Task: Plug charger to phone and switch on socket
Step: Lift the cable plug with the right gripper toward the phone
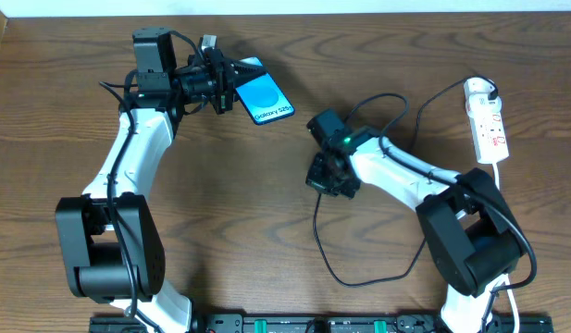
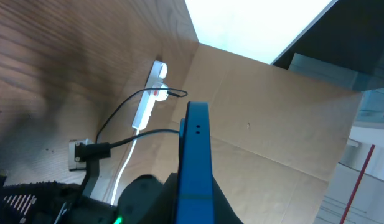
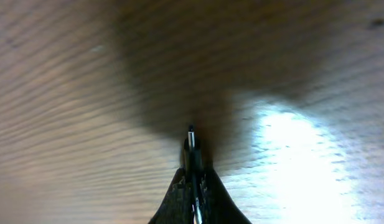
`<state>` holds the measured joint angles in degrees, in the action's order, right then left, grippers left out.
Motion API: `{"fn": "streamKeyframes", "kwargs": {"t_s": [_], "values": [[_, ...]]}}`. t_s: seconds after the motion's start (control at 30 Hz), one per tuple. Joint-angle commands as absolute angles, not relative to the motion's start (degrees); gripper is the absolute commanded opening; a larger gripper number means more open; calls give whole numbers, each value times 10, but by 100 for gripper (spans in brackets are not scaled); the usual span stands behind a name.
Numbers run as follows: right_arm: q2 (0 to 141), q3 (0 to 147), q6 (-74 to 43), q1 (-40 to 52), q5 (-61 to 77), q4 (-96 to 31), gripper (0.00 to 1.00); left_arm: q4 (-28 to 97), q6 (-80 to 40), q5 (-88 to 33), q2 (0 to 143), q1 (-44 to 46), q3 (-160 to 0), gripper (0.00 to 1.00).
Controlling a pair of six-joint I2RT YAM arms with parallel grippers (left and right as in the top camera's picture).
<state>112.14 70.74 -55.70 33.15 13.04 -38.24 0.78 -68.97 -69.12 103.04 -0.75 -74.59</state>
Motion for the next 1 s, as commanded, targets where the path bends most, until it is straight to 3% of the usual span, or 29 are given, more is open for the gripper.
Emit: {"fn": "streamKeyframes", "kwargs": {"t_s": [0.0,0.33,0.6,0.97], "values": [[1133,738,-449,278,239,-369,1,3,-684,-714,1021,-11,-749,7],[1133,750,-253,126,672,-203,1,-22,-644,-714,1021,-11,-749,7],[1133,750,-232,108,895,9,1,-158,-627,-714,1021,-11,-749,8],[1133,750,-252,171,895,89,1,-282,-628,-711,1021,-11,-749,7]]}}
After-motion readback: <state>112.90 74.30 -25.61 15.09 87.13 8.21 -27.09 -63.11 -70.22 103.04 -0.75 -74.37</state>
